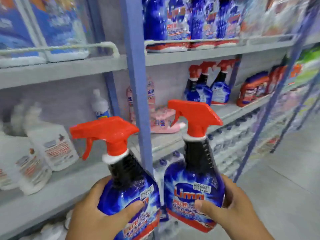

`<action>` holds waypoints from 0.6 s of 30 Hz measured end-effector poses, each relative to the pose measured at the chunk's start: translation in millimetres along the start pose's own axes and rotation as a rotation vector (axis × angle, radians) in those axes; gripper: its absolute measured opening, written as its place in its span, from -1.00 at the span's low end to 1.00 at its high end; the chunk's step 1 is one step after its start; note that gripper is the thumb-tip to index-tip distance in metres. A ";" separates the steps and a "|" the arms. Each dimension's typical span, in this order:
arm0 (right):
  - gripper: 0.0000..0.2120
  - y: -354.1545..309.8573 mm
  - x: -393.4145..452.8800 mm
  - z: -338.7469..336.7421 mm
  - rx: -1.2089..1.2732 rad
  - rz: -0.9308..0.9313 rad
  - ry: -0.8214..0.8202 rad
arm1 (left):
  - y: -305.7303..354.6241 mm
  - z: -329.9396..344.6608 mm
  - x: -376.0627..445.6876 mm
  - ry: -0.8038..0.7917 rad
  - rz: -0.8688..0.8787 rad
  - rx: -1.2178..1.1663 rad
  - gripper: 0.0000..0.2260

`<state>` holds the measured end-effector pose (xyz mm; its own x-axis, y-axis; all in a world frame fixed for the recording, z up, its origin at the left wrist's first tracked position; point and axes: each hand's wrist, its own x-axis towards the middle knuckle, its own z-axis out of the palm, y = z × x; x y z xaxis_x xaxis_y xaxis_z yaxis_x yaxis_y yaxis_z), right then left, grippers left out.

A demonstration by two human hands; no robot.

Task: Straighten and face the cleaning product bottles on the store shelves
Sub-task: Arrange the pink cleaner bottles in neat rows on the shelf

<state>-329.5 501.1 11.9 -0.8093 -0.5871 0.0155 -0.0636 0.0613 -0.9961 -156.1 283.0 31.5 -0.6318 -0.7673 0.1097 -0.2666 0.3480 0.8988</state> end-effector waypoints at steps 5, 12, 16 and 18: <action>-0.36 -12.7 1.1 -119.9 -0.002 0.039 0.130 | 38.8 94.0 -2.2 -0.026 0.051 -0.030 -0.34; -0.43 -10.4 40.2 -201.2 0.014 0.014 0.222 | 98.5 177.8 25.9 0.030 0.079 -0.058 -0.44; -0.50 -2.3 85.6 -221.2 0.033 -0.002 0.225 | 109.7 214.1 66.5 0.009 0.117 -0.040 -0.38; -0.50 1.6 113.7 -230.1 0.027 -0.020 0.220 | 113.6 232.3 91.3 0.043 0.148 -0.048 -0.38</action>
<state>-556.0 620.2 32.1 -0.9163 -0.3972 0.0512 -0.0680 0.0282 -0.9973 -413.2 377.5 45.0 -0.6295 -0.7322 0.2600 -0.1373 0.4342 0.8903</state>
